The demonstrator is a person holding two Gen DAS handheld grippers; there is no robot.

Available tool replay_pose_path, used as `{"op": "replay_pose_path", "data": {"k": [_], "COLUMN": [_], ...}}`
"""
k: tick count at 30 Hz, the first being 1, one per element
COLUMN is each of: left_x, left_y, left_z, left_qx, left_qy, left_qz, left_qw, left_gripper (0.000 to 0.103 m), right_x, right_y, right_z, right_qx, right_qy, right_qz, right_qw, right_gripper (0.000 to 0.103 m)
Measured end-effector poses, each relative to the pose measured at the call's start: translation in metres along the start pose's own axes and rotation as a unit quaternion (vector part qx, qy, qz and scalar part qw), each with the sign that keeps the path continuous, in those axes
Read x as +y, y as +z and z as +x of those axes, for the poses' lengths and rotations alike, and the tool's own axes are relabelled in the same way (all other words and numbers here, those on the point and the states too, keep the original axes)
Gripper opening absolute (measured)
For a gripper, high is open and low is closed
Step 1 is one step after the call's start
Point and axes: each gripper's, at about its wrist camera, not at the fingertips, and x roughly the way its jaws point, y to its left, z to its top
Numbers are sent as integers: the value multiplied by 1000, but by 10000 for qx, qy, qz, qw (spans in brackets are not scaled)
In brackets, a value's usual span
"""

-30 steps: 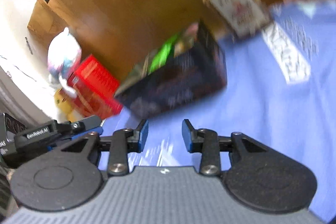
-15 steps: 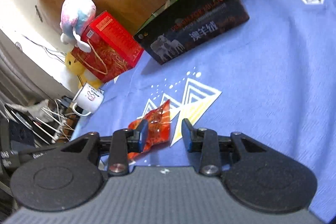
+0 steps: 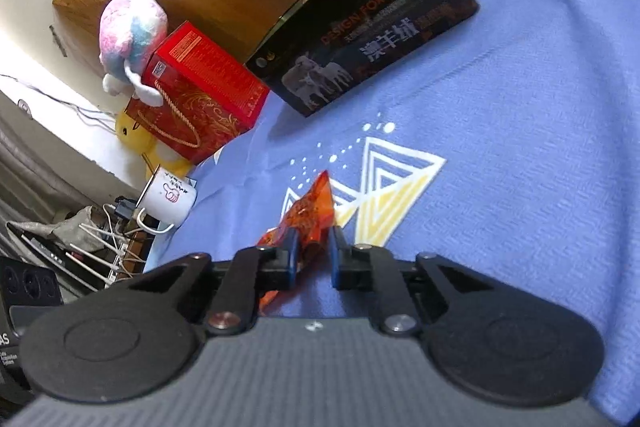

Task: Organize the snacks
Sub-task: 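Move the left tool to the red spicy snack bag, then close the left tool fingers on the red spicy snack bag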

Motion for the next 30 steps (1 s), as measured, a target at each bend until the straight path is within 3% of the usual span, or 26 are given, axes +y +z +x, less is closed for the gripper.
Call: {"op": "replay_pose_path", "data": {"k": [5,10,12,19,24,30], "left_x": [-44,-82,-85,-65,-57,-57], "left_y": [-12,-19,-18,13,20,19], "left_z": [17,31,30,24,38,55], "left_qx": [431,503,452,-36,22,148], "left_qy": [-757,-1008,-1084,-682,-461,-488], "left_qz": [547,1024,1049,690,510,466], "left_qw": [9947,9883,9875,9953,9976,9976], "left_gripper": [54,54,54,56,56,58], "right_x": [-22,-57,-72,-70,-77,-80], "right_y": [-6,-10,-12,-10,-11,-13], "right_z": [-51,-90,-95,-94,-97,-102], "right_qx": [-536,-1126,-1247,-1246,-1284,-1355], "right_qy": [-414,-529,-322,-311,-114,6], "right_qz": [-117,227,467,427,608,749], "right_qw": [9976,9920,9906,9908,9898,9879], "right_gripper": [15,15,13,14,13,14]}}
